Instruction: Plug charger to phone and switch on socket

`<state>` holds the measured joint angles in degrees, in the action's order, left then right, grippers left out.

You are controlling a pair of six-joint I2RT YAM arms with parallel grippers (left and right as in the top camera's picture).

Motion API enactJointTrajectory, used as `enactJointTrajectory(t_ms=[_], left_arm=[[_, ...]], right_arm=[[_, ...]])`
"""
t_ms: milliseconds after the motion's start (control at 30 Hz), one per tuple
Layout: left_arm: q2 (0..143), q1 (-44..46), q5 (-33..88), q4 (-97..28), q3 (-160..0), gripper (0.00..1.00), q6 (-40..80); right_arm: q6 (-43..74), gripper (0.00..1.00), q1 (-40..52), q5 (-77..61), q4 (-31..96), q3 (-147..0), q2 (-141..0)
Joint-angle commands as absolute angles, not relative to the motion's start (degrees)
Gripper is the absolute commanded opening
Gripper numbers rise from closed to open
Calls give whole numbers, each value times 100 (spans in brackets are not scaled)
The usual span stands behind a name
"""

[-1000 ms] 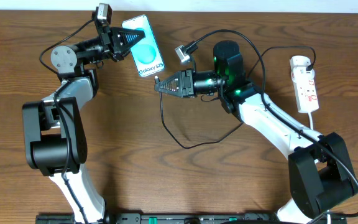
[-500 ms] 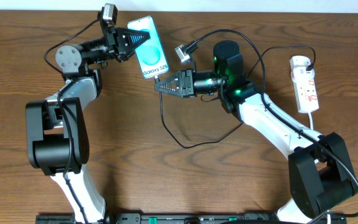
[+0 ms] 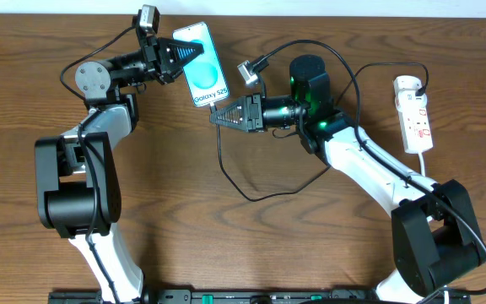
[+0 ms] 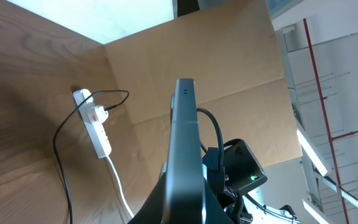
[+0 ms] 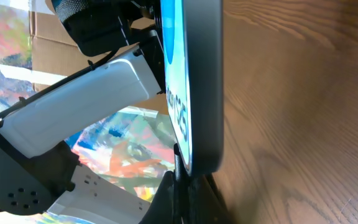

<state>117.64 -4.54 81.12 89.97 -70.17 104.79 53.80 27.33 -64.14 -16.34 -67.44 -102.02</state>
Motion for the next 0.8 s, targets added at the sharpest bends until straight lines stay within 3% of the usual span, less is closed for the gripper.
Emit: enactJointTrajectory(t_ms=[0,767], left_arm=[[11690,-464,8165,9091,-7107,7,10534],[11690,-469,8326,9091,-7105,7,10508]], right_arm=[[5354,1,2749,-6372,-1651,-6807,-10267],[5356,1,2744,-6425,-1651,-6807,-10267]])
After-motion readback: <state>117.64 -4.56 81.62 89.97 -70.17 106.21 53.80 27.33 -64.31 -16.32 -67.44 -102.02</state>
